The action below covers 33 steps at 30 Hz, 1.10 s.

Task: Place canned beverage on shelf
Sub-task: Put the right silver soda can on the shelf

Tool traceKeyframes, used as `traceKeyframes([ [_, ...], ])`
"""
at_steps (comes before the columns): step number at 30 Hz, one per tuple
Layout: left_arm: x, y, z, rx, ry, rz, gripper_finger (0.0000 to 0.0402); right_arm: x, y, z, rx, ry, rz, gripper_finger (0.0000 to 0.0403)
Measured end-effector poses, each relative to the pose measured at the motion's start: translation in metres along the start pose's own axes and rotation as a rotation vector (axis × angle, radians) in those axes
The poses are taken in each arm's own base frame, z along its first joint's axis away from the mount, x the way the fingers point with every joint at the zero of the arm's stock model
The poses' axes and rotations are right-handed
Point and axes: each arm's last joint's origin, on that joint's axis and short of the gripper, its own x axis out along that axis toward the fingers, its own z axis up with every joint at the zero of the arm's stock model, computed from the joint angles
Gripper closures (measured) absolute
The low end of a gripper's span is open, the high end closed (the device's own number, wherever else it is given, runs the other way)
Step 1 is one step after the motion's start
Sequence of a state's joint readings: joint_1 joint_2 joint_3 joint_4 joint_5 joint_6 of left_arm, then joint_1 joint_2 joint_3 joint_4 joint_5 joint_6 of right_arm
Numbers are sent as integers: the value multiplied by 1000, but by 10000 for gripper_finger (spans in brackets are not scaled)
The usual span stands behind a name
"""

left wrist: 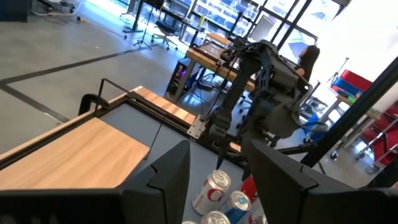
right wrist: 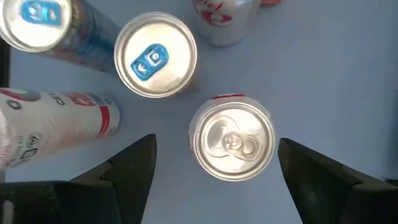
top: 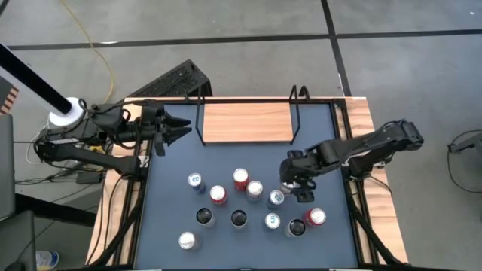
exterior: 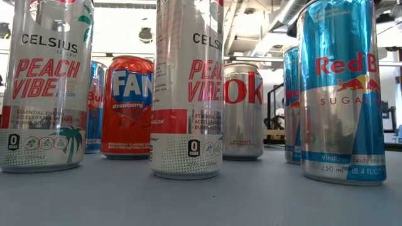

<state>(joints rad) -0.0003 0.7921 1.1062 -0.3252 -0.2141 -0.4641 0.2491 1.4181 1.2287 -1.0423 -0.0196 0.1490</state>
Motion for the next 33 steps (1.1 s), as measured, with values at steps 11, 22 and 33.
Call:
traceKeyframes([
  [11,0,0,0,-1,4,-9,249,21,-10,8,10,67,-19,80],
  [22,0,-1,0,-3,9,-18,249,24,-13,8,19,61,-18,80],
  [33,0,-1,0,-16,11,-20,249,28,-12,8,48,48,-10,80],
])
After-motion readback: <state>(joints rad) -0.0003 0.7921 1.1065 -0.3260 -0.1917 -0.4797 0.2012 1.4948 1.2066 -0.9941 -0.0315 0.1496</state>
